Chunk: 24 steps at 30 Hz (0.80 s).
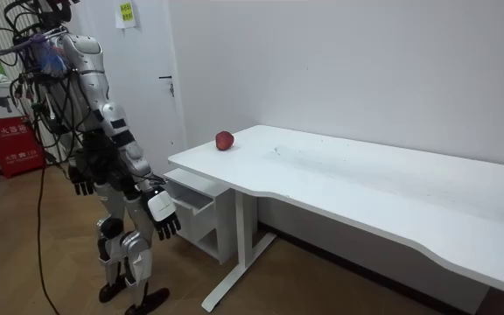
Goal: Put apple and close drawer
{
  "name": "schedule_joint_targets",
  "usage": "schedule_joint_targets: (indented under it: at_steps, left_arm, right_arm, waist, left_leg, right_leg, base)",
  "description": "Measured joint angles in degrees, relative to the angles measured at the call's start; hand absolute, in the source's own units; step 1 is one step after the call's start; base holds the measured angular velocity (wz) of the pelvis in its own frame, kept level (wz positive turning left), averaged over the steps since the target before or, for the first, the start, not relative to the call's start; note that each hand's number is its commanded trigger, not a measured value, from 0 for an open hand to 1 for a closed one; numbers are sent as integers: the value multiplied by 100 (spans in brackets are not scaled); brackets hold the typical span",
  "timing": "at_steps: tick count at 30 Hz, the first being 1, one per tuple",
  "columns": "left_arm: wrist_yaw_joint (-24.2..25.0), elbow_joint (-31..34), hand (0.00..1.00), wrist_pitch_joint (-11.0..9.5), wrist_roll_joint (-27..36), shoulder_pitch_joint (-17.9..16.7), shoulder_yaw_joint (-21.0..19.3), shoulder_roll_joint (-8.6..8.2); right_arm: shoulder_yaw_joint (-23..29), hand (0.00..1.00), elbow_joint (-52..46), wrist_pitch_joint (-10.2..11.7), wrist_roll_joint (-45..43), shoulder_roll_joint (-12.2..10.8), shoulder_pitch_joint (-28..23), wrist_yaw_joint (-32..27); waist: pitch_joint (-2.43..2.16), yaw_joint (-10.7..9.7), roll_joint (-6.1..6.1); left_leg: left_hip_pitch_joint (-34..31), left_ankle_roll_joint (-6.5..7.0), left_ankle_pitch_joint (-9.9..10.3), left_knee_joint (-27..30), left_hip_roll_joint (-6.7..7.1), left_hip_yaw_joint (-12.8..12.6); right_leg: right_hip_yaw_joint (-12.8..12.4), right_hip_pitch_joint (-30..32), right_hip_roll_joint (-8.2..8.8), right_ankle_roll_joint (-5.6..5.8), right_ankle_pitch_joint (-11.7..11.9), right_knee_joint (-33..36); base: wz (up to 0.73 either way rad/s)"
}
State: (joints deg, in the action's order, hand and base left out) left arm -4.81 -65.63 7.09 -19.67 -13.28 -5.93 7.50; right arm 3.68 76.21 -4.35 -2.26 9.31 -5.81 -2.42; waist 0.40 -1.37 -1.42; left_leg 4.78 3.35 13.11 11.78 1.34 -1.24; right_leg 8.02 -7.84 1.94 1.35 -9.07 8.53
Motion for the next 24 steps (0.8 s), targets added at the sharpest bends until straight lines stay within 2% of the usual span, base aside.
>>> schedule_joint_targets:
  at_steps: [8,14,18,21,24]
  left_arm:
    - [76,-1,0,2,-3,54,-3,-4]
    - [2,-8,0,-8,-6,0,-385,-27]
    - [-69,34,0,-76,49,-97,-750,-21]
    - [-169,42,0,-122,83,-160,-858,-18]
    - [-241,50,0,-140,152,-135,-952,-12]
  right_arm:
    - [7,0,-34,121,858,-2,9,-65]
    - [602,0,13,127,2908,-102,-118,-226]
    - [1646,0,-76,122,4872,-94,-231,-457]
    - [2405,0,-260,157,5990,-81,-269,-730]
    - [2958,0,-453,198,6804,-74,-260,-1074]
  waist:
    - [-9,8,43]
    - [-10,-40,47]
    - [-12,-263,62]
    - [-10,-489,77]
    - [-18,-590,81]
  left_leg:
    - [-21,0,0,-6,-4,-41]
    - [-6,2,2,-6,-5,-42]
    - [36,2,2,-14,-8,-58]
    - [39,3,3,-6,-4,-45]
    - [32,4,2,-5,10,-52]
  right_leg:
    - [-16,43,-2,0,0,3]
    - [-10,19,-2,0,0,3]
    - [-16,-11,-3,0,0,3]
    - [-9,-18,1,0,0,8]
    - [-24,-3,10,2,-6,8]
  base:
    - [-2]
    - [0]
    - [1]
    - [-1]
    - [-8]
